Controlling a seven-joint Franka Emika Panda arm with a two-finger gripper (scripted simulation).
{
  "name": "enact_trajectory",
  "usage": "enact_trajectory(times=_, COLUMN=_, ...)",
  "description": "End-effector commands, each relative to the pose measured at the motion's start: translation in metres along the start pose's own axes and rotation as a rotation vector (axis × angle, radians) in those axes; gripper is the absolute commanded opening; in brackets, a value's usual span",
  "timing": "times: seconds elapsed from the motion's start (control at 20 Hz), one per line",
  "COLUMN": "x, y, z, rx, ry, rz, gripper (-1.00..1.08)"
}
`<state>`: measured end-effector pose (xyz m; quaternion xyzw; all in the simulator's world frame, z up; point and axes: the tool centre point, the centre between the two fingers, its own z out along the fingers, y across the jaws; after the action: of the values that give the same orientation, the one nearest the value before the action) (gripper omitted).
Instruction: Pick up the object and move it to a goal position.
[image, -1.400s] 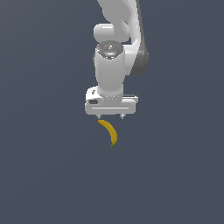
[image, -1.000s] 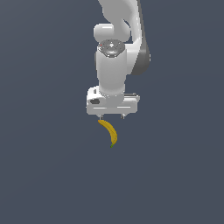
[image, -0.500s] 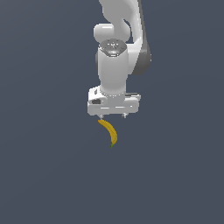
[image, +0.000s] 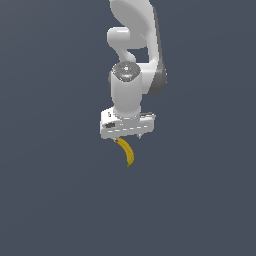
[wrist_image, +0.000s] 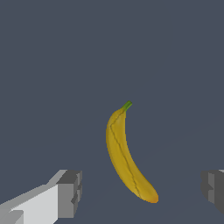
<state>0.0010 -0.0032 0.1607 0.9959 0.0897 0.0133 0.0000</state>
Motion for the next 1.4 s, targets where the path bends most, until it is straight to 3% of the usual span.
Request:
enact_trajectory(times=0.0, x=-0.005, y=0.003, z=0.017, rx=-0.001, ry=-0.005, rz=-0.046, gripper=1.00)
enact_trajectory(times=0.6, x=-0.029, y=0.010, z=0.083, rx=0.004, ry=-0.024, rz=-0.239, gripper=1.00)
enact_trajectory(times=1.35, x=-0.033, y=0.010, z=0.112, rx=0.006, ry=-0.026, rz=-0.261, gripper=1.00)
